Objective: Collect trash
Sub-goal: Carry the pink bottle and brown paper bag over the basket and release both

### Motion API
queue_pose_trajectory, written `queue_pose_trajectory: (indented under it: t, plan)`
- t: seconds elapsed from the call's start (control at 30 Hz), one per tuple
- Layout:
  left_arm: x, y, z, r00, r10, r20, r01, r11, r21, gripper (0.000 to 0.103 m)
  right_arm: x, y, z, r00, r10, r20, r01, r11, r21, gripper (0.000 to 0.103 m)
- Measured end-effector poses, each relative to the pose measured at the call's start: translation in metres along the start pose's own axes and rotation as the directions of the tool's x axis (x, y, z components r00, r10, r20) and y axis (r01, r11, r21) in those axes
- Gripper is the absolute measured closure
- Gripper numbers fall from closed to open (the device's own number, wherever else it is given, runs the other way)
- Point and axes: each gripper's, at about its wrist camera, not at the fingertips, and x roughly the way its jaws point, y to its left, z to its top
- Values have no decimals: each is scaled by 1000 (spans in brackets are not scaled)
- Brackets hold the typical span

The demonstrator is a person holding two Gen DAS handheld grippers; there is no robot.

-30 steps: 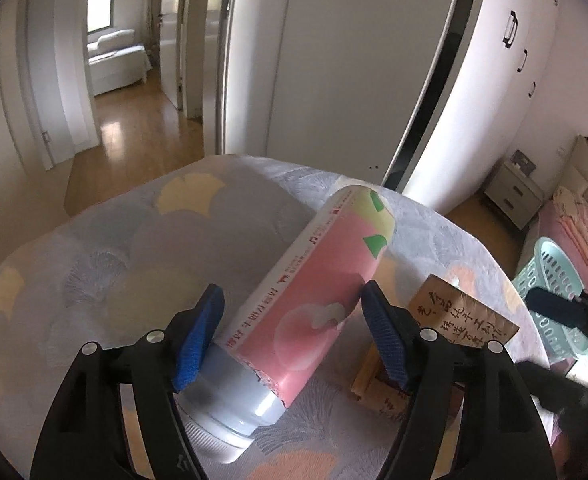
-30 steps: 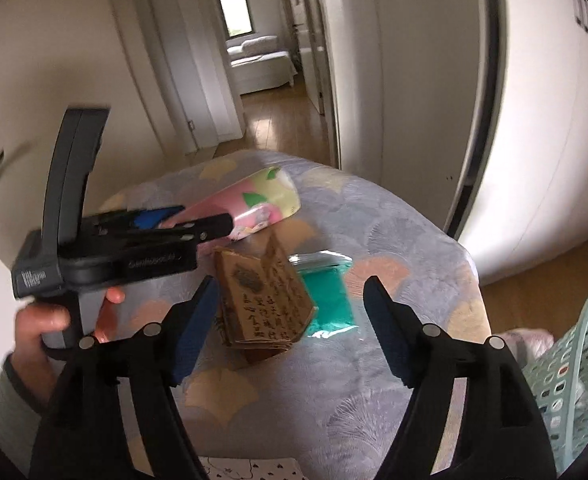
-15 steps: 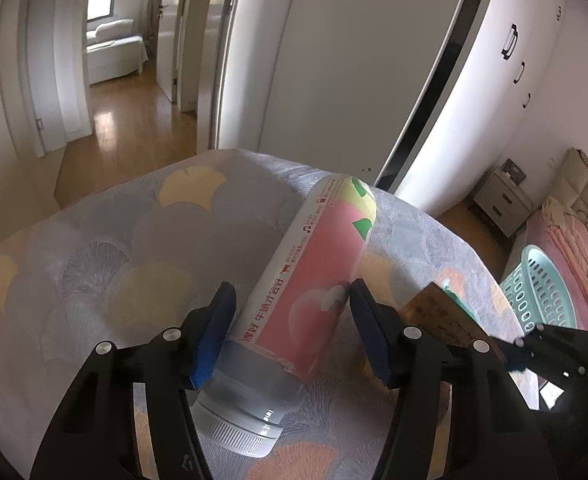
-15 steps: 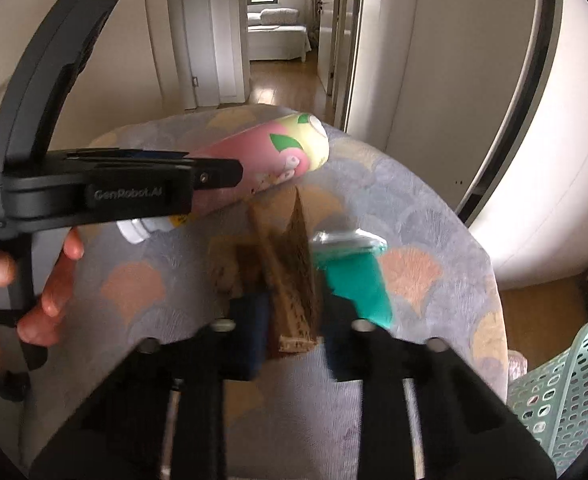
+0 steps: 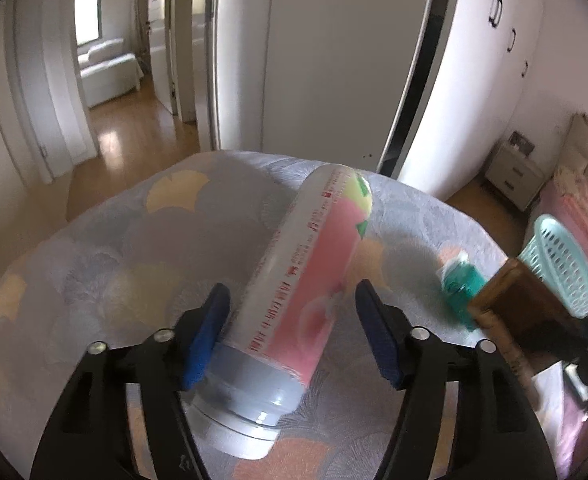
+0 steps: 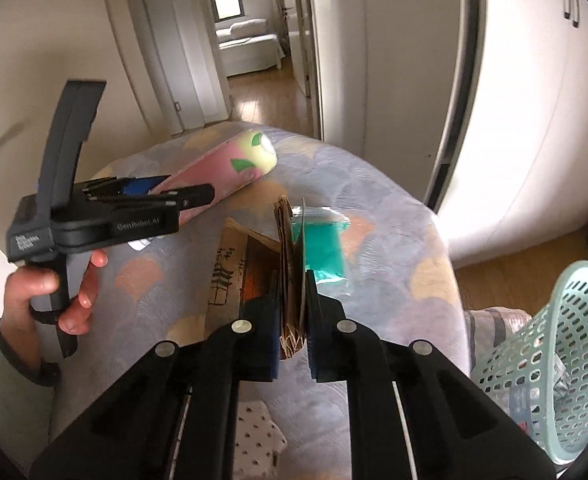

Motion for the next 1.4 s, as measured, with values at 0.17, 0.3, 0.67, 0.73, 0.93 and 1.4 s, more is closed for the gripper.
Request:
queue_pose_trajectory:
  t: [0.17,0.3,0.67,0.73,0.93,1.4]
  plan:
    - [-3,-1,1,1000,-4,4,4,1000,-7,54,-15,-5,-1,1000,1,18,-2,1000,18,94]
    - [-11,10,4,999,-31,39,34,997,-69,56,-30,-10,-4,999,-4,42,3,1000,28,94]
    - [-65,-20,14,970,-162,179,176,983,-62,57,-90,-38,-7,984,-90,152,76,993,94,94]
    - [-75,-36,18,962,-187,197,199,979,-42,57,-102,-46,-9,978,-119,171,100,988,114,94]
    - [-97,-91,26,939,-258,228,259,966,28,57,-135,-78,-25,962,-180,207,142,972,187,94]
    - [-81,-240,23,902,-411,131,383,904,192,57,-178,-193,-71,915,-365,173,257,858,445,94]
